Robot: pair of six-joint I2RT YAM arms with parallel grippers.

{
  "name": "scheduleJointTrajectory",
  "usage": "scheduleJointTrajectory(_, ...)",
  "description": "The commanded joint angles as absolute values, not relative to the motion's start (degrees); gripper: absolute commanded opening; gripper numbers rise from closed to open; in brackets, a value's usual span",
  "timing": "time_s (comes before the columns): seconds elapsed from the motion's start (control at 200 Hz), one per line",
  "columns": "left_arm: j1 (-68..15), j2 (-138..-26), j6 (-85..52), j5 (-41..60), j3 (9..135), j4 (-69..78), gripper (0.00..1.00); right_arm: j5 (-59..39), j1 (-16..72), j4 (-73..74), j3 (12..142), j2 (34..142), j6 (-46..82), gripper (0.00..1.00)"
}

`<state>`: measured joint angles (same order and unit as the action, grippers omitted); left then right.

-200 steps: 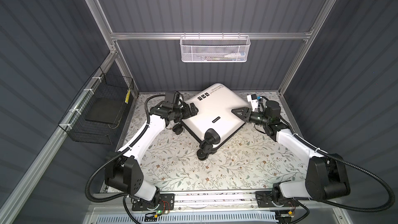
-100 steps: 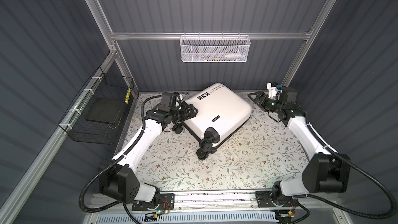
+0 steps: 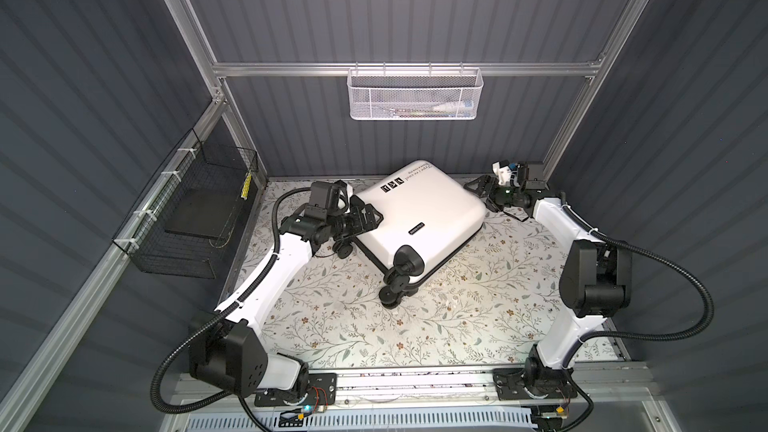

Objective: Pack the luggage

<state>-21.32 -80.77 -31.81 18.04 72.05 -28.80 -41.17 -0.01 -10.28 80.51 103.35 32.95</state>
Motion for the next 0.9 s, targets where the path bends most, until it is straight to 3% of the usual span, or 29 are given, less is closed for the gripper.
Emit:
scheduleJointTrajectory(0.0,-21.6,-83.2,-30.4,20.2,74.3,-27.3,1.00,-47.4,1.9,-7.6,75.6,98.6,34.9,0.75)
scheduleJointTrajectory(0.34,-21.5,-92.2,-25.0,22.2,84.6,-29.3,1.00,-47.0,7.8,2.3,55.5,85.9,38.5,0.72)
scheduleJointTrajectory(0.71,-21.5,-105.5,-22.6,26.4,98.8,-30.4,1.00,-36.6,25.4,14.5,34.1,70.1,49.5,0.72)
scheduleJointTrajectory(0.895,-20.6,-110.7,-20.6,24.1,107.6,-34.0,1.00,-30.3,28.7,7.0,32.0,61.8,46.8,0.77)
